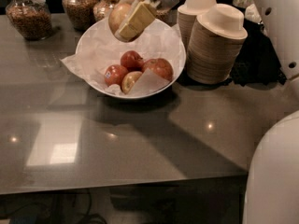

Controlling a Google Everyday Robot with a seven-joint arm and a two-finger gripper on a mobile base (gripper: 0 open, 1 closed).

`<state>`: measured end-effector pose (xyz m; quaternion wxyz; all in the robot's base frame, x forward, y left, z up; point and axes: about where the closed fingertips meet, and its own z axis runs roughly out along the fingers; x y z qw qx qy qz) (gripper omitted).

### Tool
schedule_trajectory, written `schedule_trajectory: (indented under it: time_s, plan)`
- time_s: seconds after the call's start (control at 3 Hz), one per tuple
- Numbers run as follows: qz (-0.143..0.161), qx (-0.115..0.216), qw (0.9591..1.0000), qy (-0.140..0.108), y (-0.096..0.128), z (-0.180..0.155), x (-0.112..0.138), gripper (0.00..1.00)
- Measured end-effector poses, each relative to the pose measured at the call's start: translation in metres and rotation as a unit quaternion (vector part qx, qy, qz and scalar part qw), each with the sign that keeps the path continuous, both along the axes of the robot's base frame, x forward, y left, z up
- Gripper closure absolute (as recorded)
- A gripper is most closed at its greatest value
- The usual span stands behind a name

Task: Pick apple from white bowl

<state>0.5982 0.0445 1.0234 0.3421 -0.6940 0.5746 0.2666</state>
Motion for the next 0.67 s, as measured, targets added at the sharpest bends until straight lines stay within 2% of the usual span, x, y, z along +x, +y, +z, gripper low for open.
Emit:
schedule_trajectory:
  time_s: [0.33, 0.67]
  plan:
    - [0.024, -0.031, 0.9992, 0.004, -0.0384, 0.0043, -0.0332, 1.00]
    - [0.024, -0.031, 0.9992, 0.004, -0.0384, 0.0043, -0.0332, 1.00]
